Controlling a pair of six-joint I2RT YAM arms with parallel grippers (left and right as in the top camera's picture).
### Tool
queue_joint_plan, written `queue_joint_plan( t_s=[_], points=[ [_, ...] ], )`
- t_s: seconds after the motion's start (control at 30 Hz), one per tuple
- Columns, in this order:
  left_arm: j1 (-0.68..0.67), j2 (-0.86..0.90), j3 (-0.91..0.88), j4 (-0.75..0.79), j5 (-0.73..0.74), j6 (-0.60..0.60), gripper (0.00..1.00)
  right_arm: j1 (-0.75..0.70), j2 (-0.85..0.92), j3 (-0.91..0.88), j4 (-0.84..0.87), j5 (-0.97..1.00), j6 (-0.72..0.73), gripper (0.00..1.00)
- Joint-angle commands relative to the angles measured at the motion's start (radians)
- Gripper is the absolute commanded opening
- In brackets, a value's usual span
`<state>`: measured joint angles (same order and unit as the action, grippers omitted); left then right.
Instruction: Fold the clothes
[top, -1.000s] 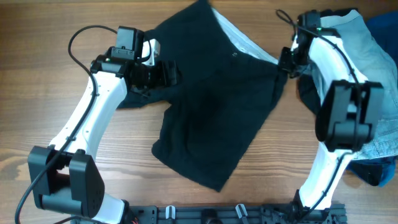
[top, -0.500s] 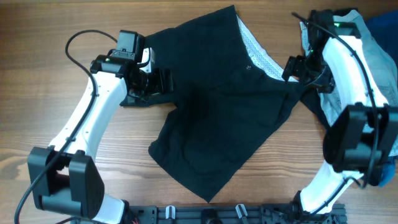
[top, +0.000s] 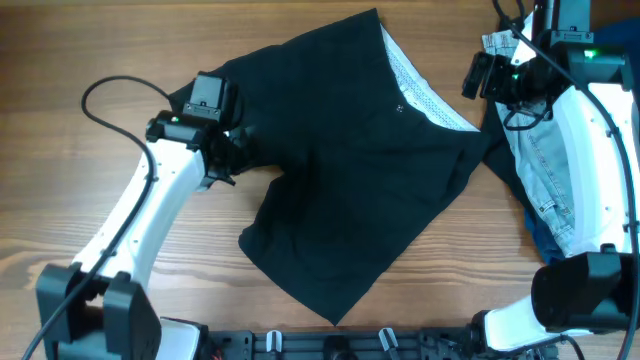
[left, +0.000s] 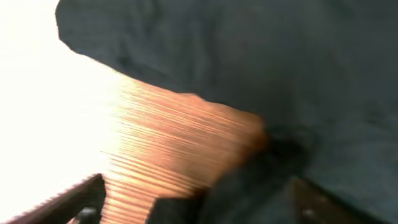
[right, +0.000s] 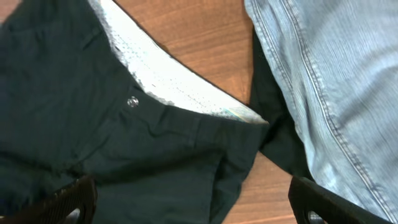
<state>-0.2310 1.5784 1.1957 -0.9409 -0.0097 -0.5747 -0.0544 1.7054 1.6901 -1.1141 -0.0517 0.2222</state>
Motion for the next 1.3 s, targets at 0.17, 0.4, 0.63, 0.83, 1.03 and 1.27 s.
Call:
queue_joint_plan(
  t_s=[0.17, 0.4, 0.63, 0.83, 1.03, 1.27],
  points=[
    [0.036, 0.187, -0.048, 0.166, -0.096, -0.043, 0.04, -0.001, 0.006, 0.000, 0.014, -0.028, -0.040, 0.93],
    [0.102, 0.286, -0.048, 0.262, -0.097, -0.015, 0.04, -0.001, 0.006, -0.002, 0.014, -0.029, -0.040, 0.92],
    [0.168, 0.397, -0.048, 0.350, -0.088, 0.021, 0.04, -0.001, 0.006, -0.002, 0.014, -0.028, -0.039, 0.91],
    [0.229, 0.455, -0.048, 0.481, -0.066, 0.062, 0.04, -0.001, 0.006, -0.002, 0.024, -0.029, -0.039, 0.91],
    [0.290, 0.487, -0.048, 0.585, -0.005, 0.087, 0.04, -0.001, 0.006, -0.002, 0.034, -0.029, -0.035, 0.90],
    [0.328, 0.578, -0.017, 0.793, -0.001, 0.154, 0.04, -0.001, 0.006, -0.002, 0.045, -0.036, -0.035, 0.90]
  ],
)
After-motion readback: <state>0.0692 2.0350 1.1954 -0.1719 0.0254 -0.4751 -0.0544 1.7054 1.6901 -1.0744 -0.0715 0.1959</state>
